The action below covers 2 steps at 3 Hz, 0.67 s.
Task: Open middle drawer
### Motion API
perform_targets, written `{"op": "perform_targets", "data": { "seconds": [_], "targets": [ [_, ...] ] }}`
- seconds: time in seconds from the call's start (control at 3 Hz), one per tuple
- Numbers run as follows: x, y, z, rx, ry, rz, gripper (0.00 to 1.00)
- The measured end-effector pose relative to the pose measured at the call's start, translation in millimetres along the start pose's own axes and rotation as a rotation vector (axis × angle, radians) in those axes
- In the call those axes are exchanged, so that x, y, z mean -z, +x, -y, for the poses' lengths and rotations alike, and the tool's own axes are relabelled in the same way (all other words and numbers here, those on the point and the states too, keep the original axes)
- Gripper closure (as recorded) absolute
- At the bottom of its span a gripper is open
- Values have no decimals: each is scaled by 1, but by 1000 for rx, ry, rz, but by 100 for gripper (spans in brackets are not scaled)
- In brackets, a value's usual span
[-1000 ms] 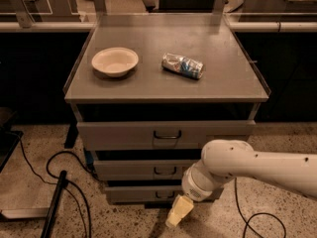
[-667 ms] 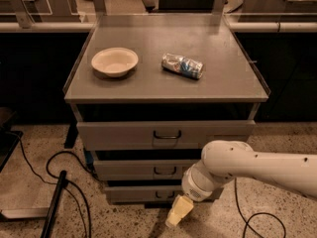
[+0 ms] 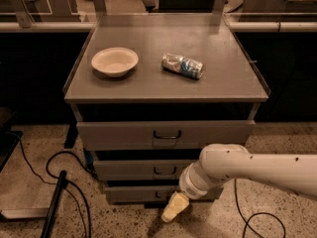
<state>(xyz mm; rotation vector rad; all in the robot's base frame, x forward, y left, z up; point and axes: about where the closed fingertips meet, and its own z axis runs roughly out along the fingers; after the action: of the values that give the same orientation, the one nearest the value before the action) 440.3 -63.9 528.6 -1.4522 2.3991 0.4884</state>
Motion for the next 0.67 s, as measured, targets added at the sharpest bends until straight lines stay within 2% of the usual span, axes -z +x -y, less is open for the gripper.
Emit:
{"op": "perform_targets", "data": {
  "seconds": [0.33,0.67],
  "targets": [
    [-23,-4,42,-40,74,39,0],
    [-23,-4,42,-40,74,39,0]
  ]
}}
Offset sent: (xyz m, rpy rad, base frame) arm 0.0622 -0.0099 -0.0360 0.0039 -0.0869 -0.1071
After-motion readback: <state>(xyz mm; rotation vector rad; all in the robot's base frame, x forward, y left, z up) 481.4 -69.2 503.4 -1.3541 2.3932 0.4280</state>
